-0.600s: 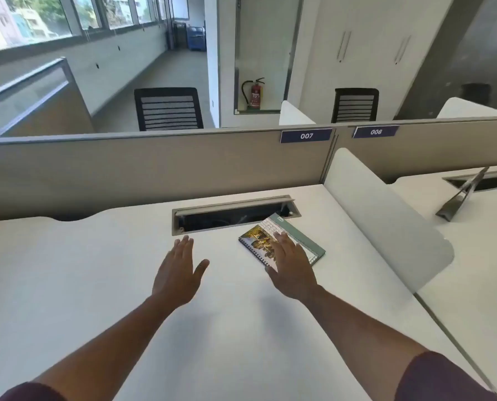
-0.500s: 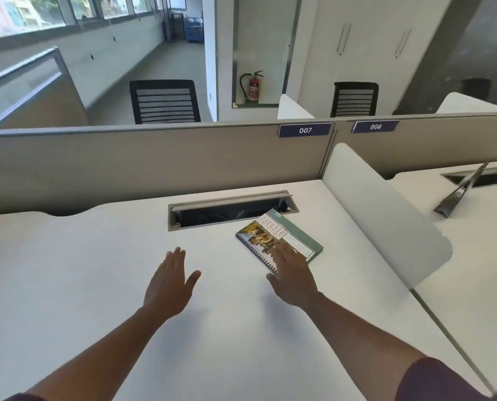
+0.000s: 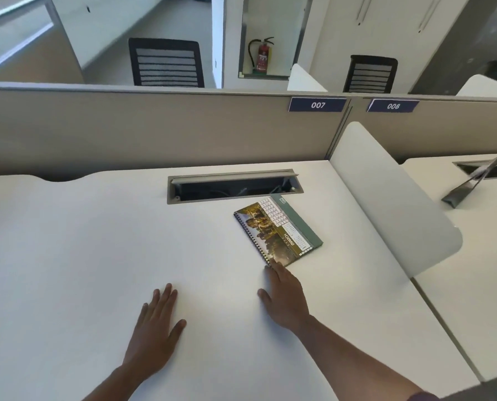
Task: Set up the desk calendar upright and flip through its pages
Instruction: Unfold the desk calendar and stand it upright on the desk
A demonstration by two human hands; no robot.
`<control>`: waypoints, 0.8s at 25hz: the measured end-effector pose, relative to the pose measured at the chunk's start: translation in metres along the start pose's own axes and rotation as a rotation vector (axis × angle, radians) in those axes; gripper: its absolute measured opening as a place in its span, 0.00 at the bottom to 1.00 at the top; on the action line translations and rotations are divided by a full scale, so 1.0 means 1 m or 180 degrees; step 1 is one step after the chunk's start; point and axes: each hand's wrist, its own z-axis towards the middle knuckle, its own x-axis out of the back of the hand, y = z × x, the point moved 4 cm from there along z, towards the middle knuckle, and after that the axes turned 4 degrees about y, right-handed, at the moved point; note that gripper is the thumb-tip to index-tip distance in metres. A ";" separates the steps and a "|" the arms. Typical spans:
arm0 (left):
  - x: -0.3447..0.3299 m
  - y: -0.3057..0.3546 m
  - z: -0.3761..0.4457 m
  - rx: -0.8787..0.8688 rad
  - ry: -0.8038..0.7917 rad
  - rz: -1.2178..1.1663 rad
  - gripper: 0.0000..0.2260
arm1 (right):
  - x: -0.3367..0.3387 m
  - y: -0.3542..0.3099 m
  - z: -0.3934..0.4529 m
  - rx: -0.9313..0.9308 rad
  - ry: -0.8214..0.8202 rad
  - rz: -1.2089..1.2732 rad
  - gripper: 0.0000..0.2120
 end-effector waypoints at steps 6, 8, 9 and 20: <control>0.001 0.001 -0.014 0.0045 0.0084 -0.0232 0.42 | -0.032 -0.109 -0.045 0.0841 -0.0424 0.0546 0.31; 0.002 0.000 -0.016 0.0060 0.0004 -0.0304 0.37 | -0.042 -0.142 -0.051 0.1130 -0.0850 0.0901 0.28; 0.004 -0.002 -0.018 0.0062 -0.0021 -0.0355 0.34 | -0.043 -0.153 -0.051 0.1166 -0.0970 0.1110 0.26; 0.026 -0.007 -0.020 0.0329 0.0317 -0.0282 0.26 | 0.006 -0.095 0.042 0.0347 -0.0096 0.0286 0.20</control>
